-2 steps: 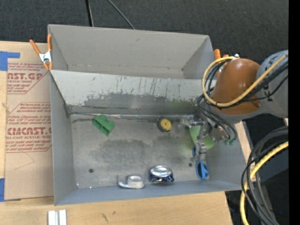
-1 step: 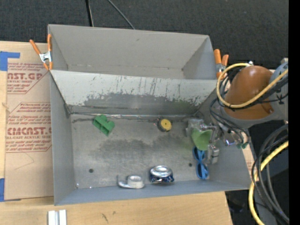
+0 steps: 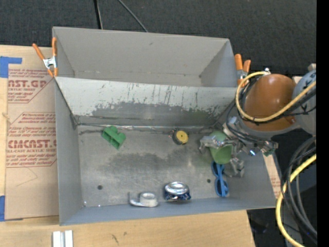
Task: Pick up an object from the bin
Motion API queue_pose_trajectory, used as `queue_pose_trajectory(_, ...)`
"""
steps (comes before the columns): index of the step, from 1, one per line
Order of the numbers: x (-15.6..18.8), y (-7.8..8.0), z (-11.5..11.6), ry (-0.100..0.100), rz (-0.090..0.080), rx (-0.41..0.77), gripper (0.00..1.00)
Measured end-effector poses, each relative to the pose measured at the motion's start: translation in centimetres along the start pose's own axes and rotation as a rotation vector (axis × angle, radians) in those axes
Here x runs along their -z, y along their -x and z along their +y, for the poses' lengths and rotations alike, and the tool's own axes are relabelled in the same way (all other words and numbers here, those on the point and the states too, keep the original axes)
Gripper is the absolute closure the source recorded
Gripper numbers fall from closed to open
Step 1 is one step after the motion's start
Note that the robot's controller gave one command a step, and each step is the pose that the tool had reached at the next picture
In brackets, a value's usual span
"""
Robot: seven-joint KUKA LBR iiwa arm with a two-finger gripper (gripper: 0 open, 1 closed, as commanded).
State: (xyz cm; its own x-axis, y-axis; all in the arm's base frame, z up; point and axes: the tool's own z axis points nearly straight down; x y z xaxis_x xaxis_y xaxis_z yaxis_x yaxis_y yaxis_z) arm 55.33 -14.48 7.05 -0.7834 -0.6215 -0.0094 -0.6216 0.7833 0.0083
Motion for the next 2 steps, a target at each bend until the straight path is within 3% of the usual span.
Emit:
queue_pose_trajectory(1,0.3,0.5,0.0,-0.005,-0.012,0.006,1.0)
queue_pose_trajectory(2,13.6,1.6,-0.2,-0.016,0.001,0.001,1.0)
